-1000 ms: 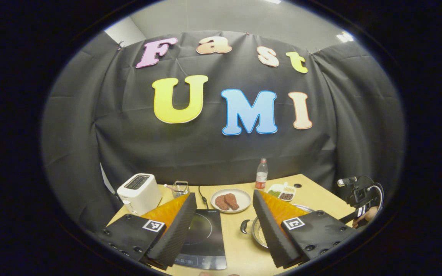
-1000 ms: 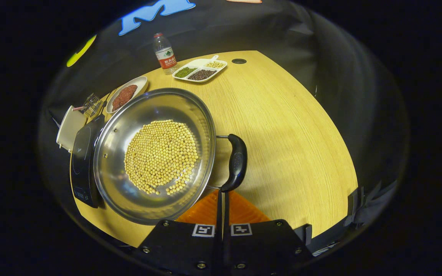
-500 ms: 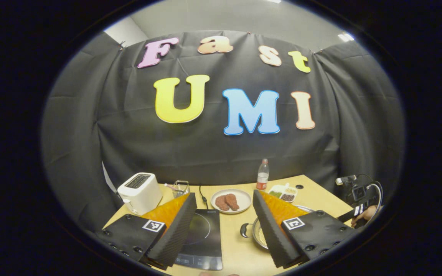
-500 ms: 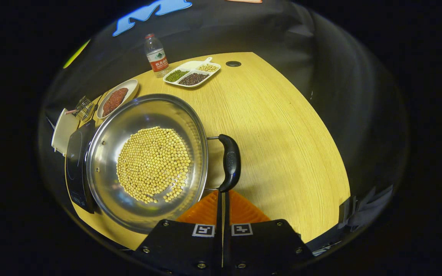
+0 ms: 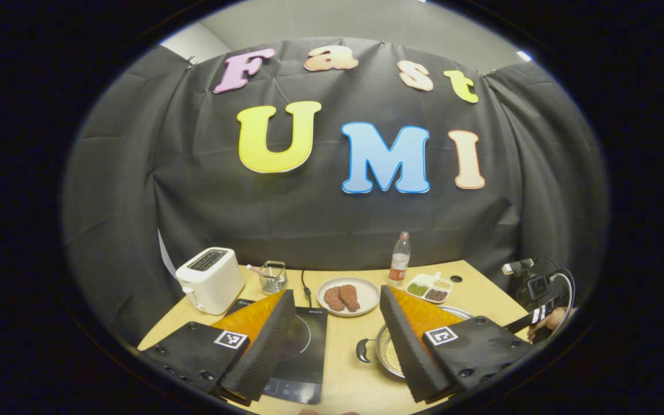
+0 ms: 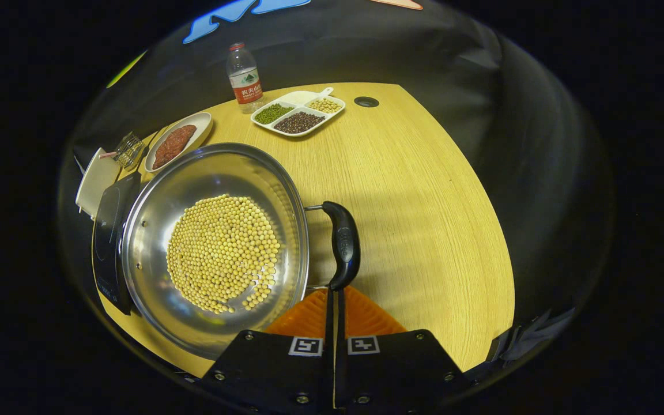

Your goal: First push the handle of the pot to place it horizontally, then grasp the pot with both hands and set it on the induction cooktop.

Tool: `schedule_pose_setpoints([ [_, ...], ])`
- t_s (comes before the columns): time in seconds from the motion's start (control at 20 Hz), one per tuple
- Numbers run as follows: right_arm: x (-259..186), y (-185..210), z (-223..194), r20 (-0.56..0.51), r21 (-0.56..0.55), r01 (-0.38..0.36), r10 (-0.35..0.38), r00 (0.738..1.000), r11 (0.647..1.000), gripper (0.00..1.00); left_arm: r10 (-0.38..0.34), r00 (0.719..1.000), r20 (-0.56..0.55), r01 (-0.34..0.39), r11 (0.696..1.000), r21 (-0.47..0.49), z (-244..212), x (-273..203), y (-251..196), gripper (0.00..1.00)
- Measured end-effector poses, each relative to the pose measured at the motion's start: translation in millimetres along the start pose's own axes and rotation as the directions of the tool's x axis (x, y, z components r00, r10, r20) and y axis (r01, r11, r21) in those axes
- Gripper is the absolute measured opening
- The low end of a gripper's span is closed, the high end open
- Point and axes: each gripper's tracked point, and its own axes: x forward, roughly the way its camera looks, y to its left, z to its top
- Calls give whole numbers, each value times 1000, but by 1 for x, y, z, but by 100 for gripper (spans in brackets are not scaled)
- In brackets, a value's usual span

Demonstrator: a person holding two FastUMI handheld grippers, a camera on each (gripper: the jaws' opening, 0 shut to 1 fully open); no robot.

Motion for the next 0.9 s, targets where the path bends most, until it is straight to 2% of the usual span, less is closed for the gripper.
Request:
schedule_pose_setpoints([
  [0.05, 0, -1, 1, 4, -6, -2, 2, 1000, 1000, 1, -1, 1000, -8, 1, 1000, -5, -4, 3, -3, 100],
  [0.1, 0, -3, 1, 7, -8, -1, 1, 1000, 1000, 2, -7, 1000, -14, 7, 1000, -10, -8, 5, -7, 96],
  [0.25, -11, -7, 0, 33, -11, 1, 0, 999, 1000, 1, -41, 999, -34, 41, 999, -6, -18, 12, -22, 96],
  [0.3, -18, -10, 1, 58, -24, 12, -10, 998, 1000, 4, -53, 998, -46, 53, 999, -1, -23, 16, -27, 92],
  [0.35, -26, -10, 4, 90, -37, 12, -9, 996, 999, 12, -65, 996, -57, 66, 998, 2, -27, 20, -31, 100],
  [0.4, -31, -9, 7, 126, -47, 9, -3, 992, 999, 31, -80, 994, -68, 80, 997, 2, -31, 25, -36, 96],
  [0.45, -38, -7, 11, 157, -54, 0, 9, 988, 999, 40, -95, 992, -78, 95, 995, 1, -36, 29, -42, 96],
  [0.5, -44, -3, 16, 194, -59, -8, 20, 981, 998, 65, -108, 990, -95, 109, 994, 1, -44, 35, -46, 96],
  [0.55, -46, -2, 20, 220, -65, -12, 26, 975, 998, 83, -120, 987, -109, 120, 993, -2, -51, 41, -49, 96],
  [0.6, -48, -1, 23, 241, -66, -15, 31, 970, 998, 92, -141, 981, -134, 141, 990, -9, -63, 47, -56, 96],
  [0.75, -50, 5, 31, 277, -49, -47, 59, 959, 998, 92, -184, 954, -237, 181, 983, -34, -100, 66, -69, 96],
  [0.9, -42, 1, 30, 266, -33, -50, 57, 962, 998, 92, -195, 925, -325, 188, 981, -53, -136, 77, -74, 96],
])
